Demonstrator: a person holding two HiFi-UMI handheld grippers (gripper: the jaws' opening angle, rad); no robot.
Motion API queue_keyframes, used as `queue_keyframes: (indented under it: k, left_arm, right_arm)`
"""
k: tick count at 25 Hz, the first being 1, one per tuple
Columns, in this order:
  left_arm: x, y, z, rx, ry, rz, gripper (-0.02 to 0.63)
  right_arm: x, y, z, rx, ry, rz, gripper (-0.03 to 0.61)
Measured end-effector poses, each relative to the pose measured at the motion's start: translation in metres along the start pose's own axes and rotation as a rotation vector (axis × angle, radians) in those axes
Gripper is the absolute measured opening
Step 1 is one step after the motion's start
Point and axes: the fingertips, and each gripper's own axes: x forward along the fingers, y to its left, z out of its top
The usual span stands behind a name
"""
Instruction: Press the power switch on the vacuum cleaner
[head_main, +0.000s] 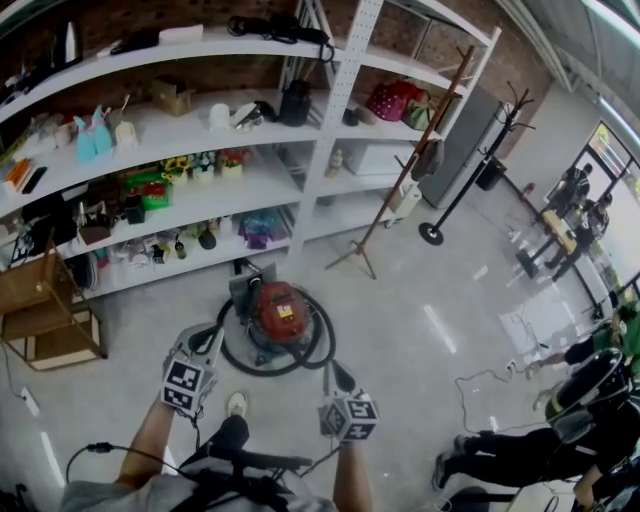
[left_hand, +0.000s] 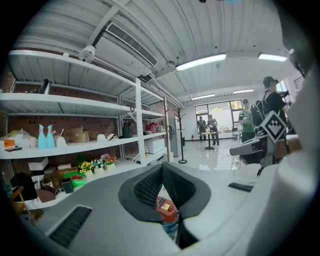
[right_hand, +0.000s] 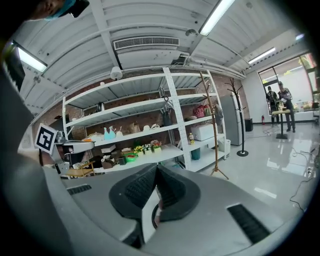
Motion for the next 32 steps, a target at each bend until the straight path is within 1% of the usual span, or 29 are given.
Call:
queue_keyframes:
  k: [10,16,22,26,29,32]
  left_arm:
    - [0.092,0.070,0.006,-0.008,0.035,-0.040,0.008]
    - [0.135,0.103,0.003,-0.008,0.053,-0.067,0.008]
    - [0.168,0.120,-0.008,-0.015,0.077,-0.093,0.008]
    - [0.185,0.122,-0.016,-0.048,0.090,-0.101,0.006]
    - [0.196,0.120,-0.027,-0.057,0.103,-0.109,0.008]
    - [0.210,0.117,-0.040,-0.056,0.125,-0.114,0.008]
  right_arm:
    - [0.104,-0.007,0.033,0.006,0.037,-0.012,0.007]
    - [0.156,-0.011,0.050,0.014,0.048,-0.026,0.007]
    - [0.190,-0.025,0.062,0.013,0.050,-0.048,0.007]
    - [0.205,-0.036,0.064,0.028,0.057,-0.036,0.007]
    - [0.215,-0.044,0.057,0.034,0.072,-0.043,0.007]
    - [0.227,-0.052,0.044,0.026,0.110,-0.039,0.008]
